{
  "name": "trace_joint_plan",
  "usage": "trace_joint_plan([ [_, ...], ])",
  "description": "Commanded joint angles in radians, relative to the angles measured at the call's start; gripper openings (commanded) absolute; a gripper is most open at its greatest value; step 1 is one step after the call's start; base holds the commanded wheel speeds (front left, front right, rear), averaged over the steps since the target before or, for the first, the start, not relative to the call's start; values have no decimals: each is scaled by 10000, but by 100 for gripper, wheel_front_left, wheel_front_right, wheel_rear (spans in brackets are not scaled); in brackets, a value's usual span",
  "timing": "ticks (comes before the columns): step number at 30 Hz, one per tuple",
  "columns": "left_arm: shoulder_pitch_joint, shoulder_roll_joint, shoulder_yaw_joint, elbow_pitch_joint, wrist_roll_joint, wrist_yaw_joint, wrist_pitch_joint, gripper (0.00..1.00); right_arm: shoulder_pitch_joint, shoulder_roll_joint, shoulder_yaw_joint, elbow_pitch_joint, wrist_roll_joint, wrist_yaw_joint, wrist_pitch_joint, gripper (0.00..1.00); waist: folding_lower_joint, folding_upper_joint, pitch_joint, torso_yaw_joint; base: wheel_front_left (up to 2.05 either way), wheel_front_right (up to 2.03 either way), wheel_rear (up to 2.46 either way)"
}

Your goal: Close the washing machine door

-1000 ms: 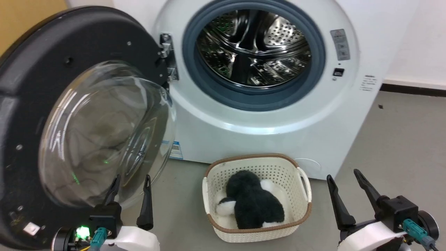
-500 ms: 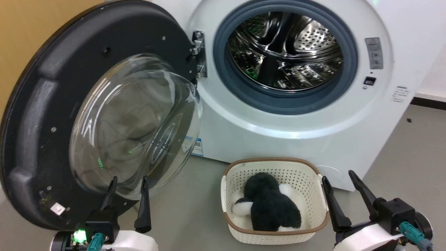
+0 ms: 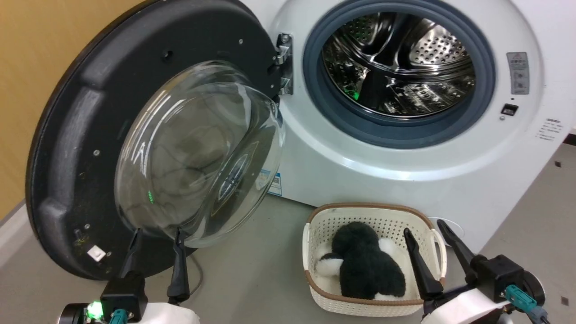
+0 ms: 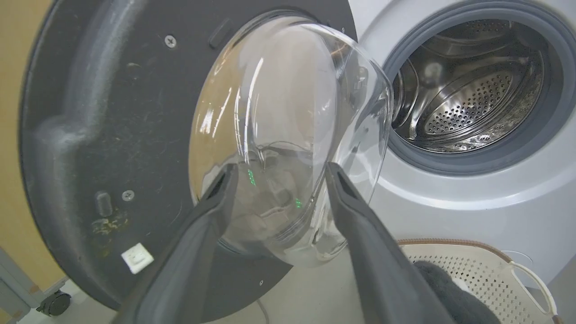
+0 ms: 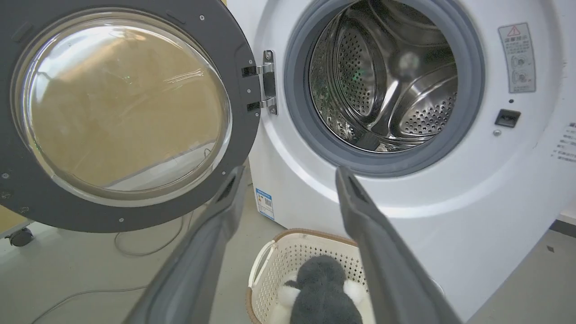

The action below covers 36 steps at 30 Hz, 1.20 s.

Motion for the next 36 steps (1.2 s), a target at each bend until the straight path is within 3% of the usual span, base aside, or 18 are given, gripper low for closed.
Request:
trace_joint_plan([
  [1, 174, 47, 47, -96, -60, 76, -123, 100, -228, -89, 102, 87, 159, 5, -154, 100, 0, 0, 19, 126, 0, 0, 0],
  [36, 716, 5, 262, -658, -224, 632, -833, 100, -900, -446, 1144, 689, 1049, 7, -864, 100, 0, 0, 210, 1662, 0, 0, 0],
])
